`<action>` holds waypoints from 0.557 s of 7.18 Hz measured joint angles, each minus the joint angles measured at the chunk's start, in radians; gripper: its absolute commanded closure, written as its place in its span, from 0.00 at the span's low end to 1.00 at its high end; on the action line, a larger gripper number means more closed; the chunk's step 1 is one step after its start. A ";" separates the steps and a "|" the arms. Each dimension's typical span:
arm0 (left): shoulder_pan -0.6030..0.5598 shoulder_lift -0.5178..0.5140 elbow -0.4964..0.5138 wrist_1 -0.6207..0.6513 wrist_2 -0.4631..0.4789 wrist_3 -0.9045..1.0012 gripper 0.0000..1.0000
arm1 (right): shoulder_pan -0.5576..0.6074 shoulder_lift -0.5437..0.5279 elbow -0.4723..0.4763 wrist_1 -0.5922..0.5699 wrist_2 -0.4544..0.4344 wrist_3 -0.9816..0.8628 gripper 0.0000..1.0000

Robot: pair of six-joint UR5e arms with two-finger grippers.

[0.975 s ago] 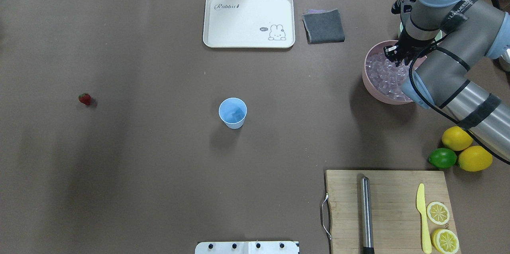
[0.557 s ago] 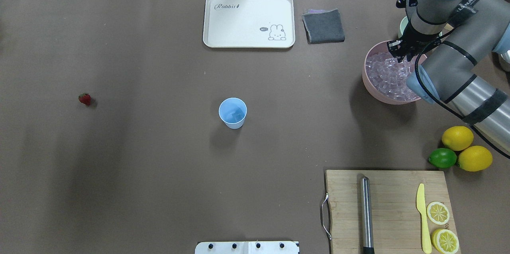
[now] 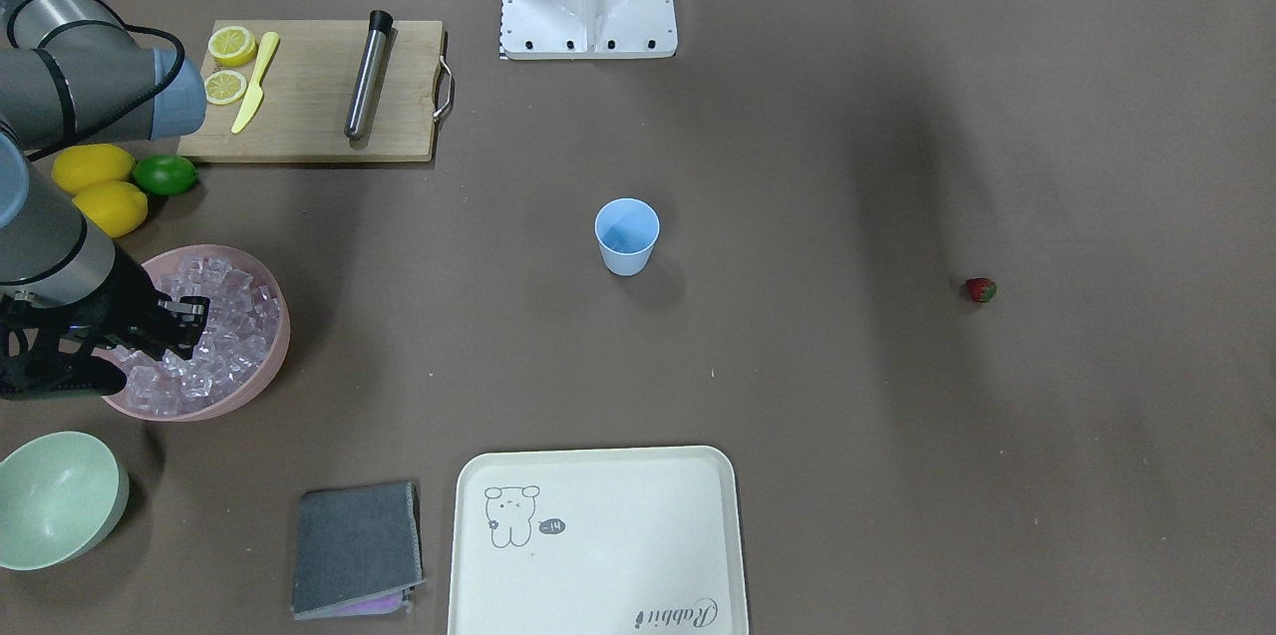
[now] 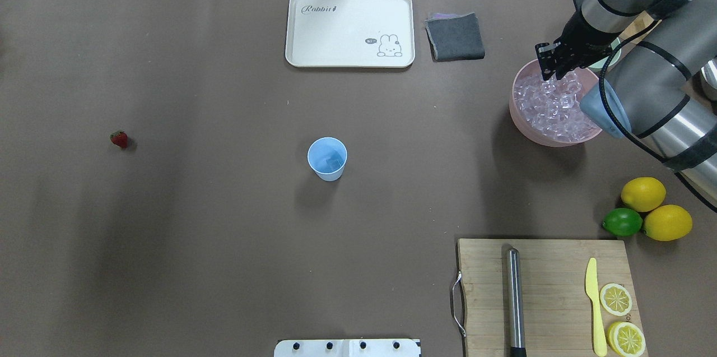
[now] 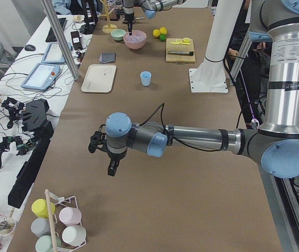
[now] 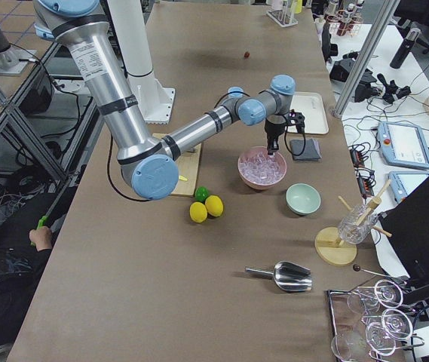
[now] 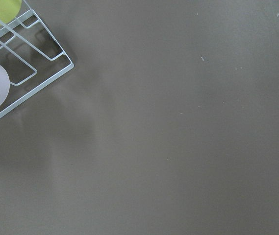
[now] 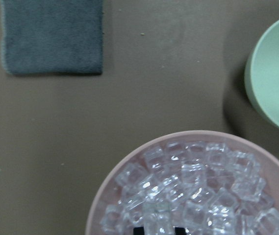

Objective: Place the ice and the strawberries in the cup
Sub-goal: 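Carry the ice cube with the right gripper over the blue cup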

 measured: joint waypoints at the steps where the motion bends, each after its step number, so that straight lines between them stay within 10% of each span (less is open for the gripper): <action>1: 0.000 0.000 -0.001 0.000 0.000 0.000 0.02 | -0.007 0.015 0.035 0.005 0.052 0.065 1.00; 4: 0.000 0.001 -0.003 -0.002 0.000 0.001 0.02 | -0.135 0.145 0.068 0.028 0.090 0.393 1.00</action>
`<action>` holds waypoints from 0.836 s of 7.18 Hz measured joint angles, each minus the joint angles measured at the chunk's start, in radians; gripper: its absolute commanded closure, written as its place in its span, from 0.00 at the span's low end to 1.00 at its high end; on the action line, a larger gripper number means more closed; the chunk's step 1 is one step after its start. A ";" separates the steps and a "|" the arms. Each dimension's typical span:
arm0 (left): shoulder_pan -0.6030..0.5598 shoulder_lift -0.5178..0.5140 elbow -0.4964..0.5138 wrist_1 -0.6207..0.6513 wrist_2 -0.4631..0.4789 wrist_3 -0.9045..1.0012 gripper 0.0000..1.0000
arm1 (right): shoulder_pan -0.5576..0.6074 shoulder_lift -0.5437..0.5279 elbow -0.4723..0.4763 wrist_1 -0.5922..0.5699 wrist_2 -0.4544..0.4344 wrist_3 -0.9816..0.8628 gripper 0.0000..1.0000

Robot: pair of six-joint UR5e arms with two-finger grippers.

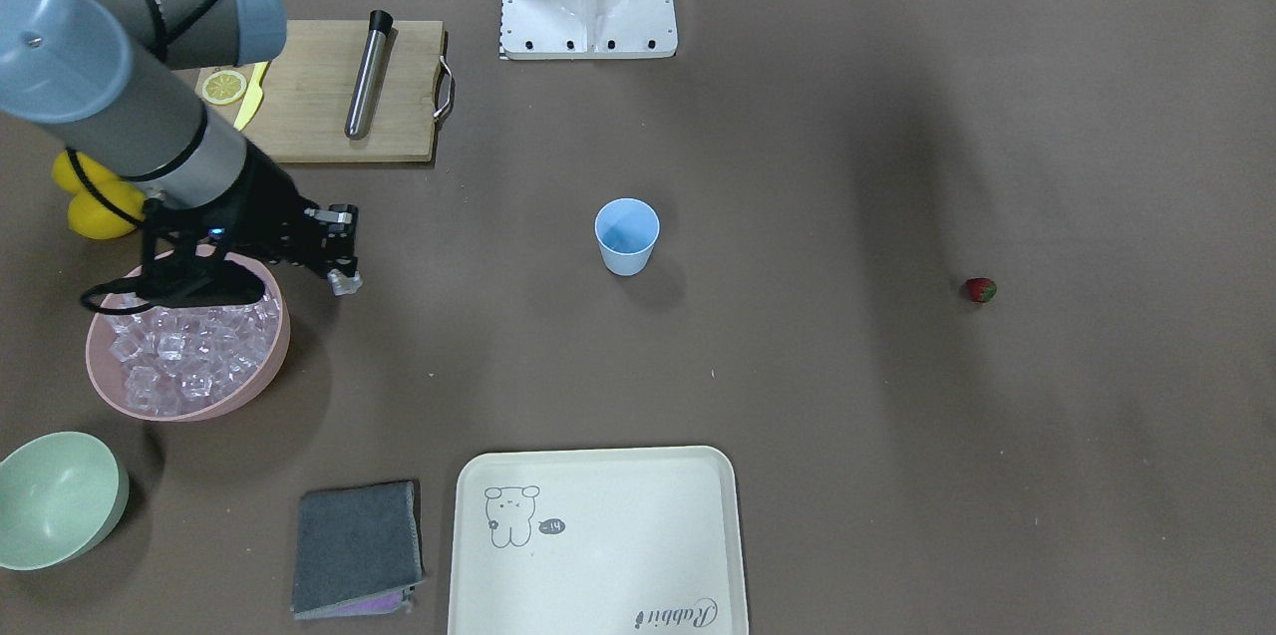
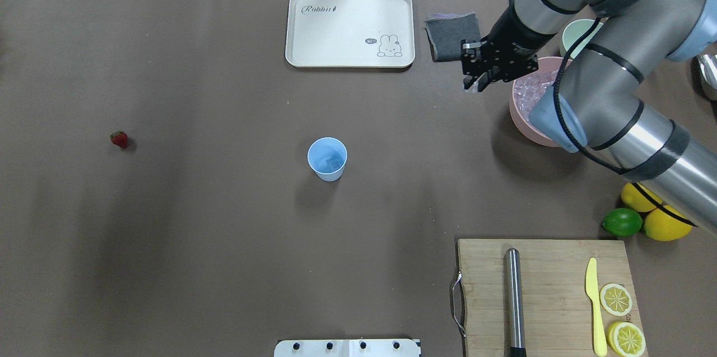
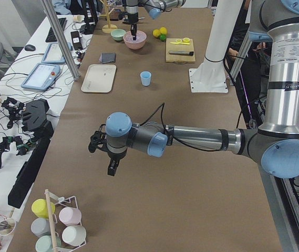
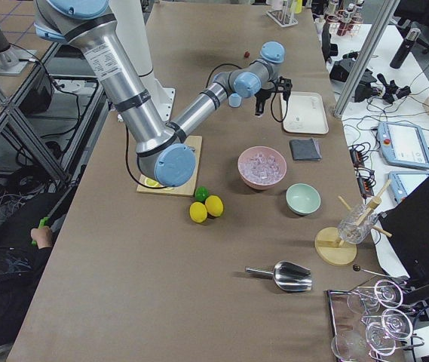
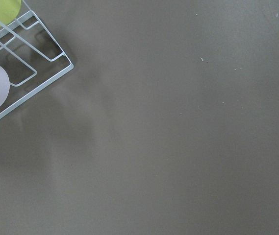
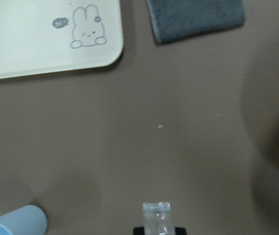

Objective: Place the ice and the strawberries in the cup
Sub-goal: 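Carry the ice cube with the right gripper over the blue cup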

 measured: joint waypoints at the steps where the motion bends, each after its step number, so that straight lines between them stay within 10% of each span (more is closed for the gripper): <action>1: 0.000 0.000 0.000 0.000 0.000 0.000 0.02 | -0.067 0.038 -0.007 0.056 -0.040 0.121 1.00; 6: 0.000 -0.003 0.011 0.001 0.001 0.000 0.02 | -0.265 0.212 -0.153 0.230 -0.218 0.378 1.00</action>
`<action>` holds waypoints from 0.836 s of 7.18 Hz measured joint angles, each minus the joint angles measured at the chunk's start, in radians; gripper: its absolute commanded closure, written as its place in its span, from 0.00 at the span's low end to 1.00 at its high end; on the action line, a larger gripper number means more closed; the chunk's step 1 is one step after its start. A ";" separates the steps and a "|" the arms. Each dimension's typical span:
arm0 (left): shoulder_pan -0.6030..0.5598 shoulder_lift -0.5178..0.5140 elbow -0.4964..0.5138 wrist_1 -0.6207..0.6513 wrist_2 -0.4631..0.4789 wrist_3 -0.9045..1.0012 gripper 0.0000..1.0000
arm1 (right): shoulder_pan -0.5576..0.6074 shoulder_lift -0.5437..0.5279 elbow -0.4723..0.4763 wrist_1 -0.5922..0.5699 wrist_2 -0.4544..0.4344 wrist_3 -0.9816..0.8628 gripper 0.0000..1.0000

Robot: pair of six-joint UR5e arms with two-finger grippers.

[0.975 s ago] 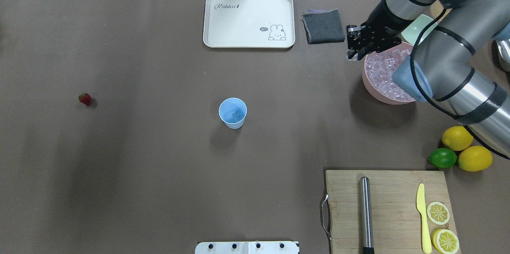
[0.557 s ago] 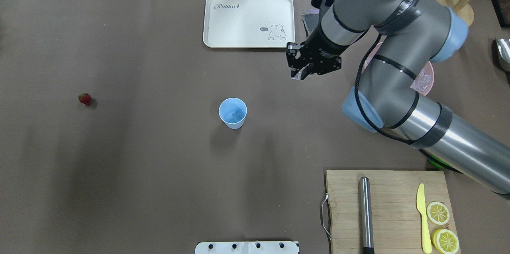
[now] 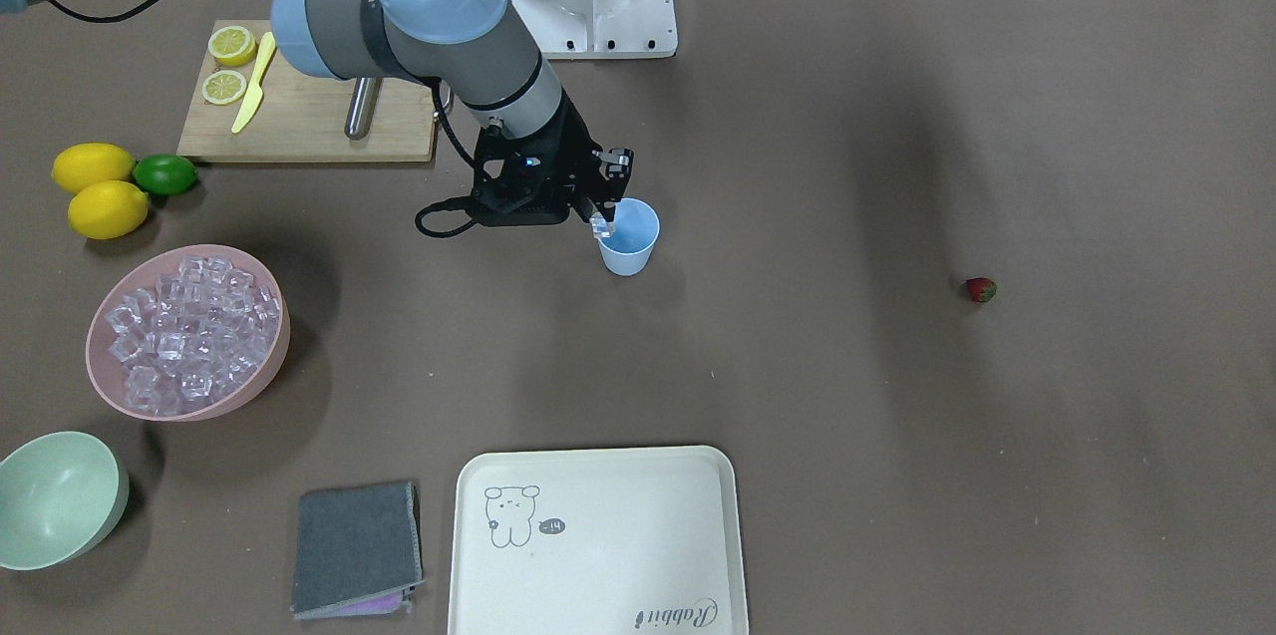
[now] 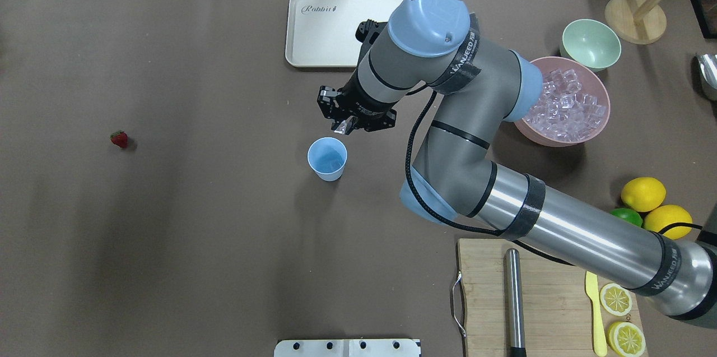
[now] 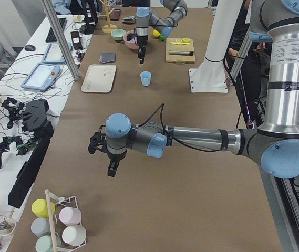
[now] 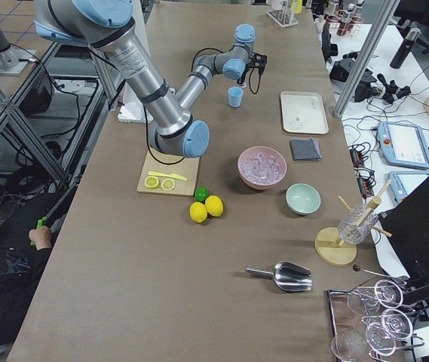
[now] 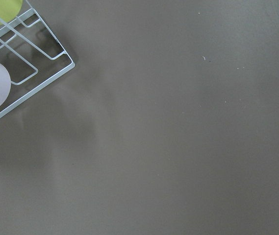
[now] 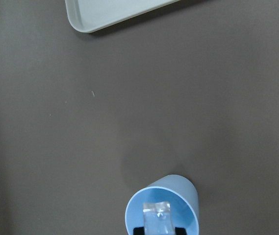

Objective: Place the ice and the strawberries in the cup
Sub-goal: 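Carry the ice cube with the right gripper over the blue cup, then open the right gripper to drop the ice cube into the cup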

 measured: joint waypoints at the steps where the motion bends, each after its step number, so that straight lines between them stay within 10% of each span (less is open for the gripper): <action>1: 0.000 -0.001 0.005 0.000 0.000 0.000 0.02 | -0.014 0.008 -0.011 0.001 -0.011 0.003 1.00; 2: 0.000 -0.004 0.012 0.000 0.000 0.001 0.02 | -0.025 0.010 -0.021 0.002 -0.023 0.004 1.00; 3: 0.000 -0.010 0.020 0.001 0.000 0.001 0.02 | -0.035 0.011 -0.030 0.002 -0.031 0.005 0.73; 4: 0.000 -0.016 0.025 0.001 0.001 0.001 0.02 | -0.044 0.012 -0.038 0.002 -0.034 0.005 0.05; 6: 0.000 -0.025 0.029 0.001 0.002 -0.001 0.02 | -0.057 0.012 -0.045 0.002 -0.036 0.006 0.01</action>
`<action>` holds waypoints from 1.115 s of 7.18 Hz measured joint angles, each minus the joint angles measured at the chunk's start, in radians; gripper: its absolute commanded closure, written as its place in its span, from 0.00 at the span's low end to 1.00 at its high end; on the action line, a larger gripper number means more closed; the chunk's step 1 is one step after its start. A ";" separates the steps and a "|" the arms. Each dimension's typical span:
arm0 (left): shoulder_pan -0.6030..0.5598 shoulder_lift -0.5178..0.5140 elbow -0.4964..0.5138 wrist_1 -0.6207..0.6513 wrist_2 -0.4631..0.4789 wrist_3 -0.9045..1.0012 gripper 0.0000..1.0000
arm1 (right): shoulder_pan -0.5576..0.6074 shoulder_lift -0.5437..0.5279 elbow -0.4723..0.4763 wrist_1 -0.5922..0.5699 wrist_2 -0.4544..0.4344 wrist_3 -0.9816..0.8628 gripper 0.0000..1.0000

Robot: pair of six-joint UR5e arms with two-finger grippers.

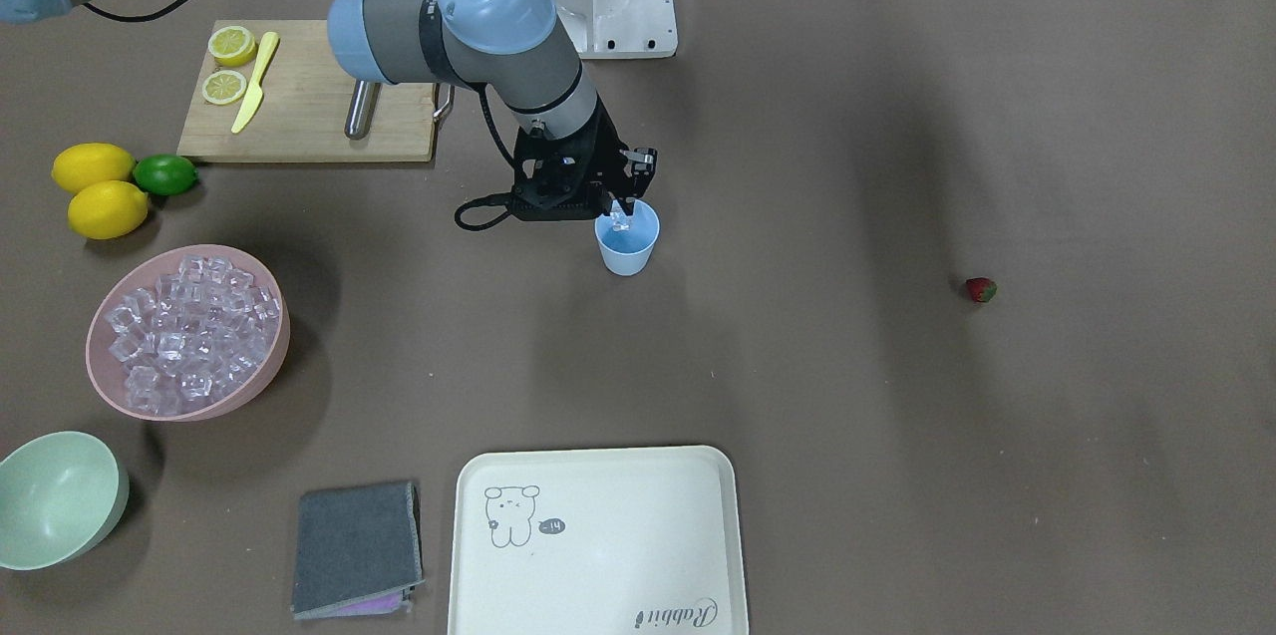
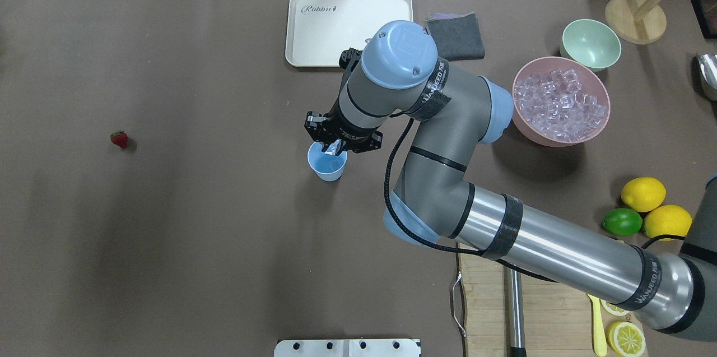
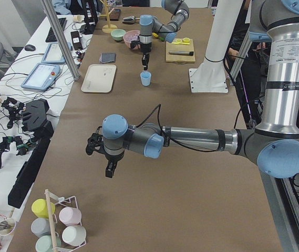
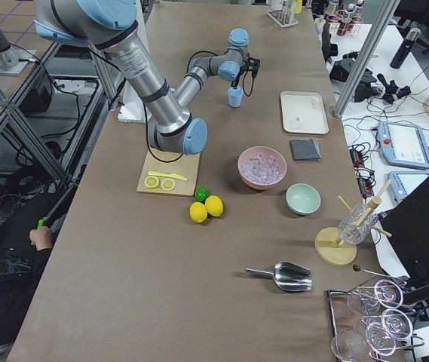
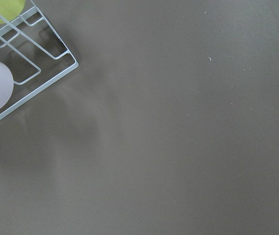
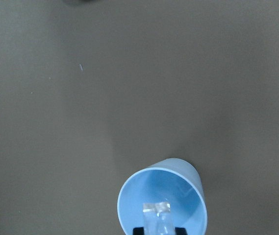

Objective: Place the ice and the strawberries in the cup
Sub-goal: 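Open the right gripper to drop the ice cube into the cup, then move the right gripper back down into the pink ice bowl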

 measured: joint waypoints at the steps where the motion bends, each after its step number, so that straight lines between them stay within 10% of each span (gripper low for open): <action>1: 0.000 -0.002 0.001 0.000 0.000 0.000 0.02 | -0.001 0.000 0.002 -0.001 0.003 0.005 0.01; 5: 0.000 -0.006 0.004 0.000 0.000 -0.001 0.02 | 0.169 -0.062 0.079 -0.055 0.221 -0.015 0.01; 8: 0.000 0.003 -0.006 -0.002 -0.003 0.001 0.02 | 0.383 -0.283 0.157 -0.115 0.295 -0.356 0.01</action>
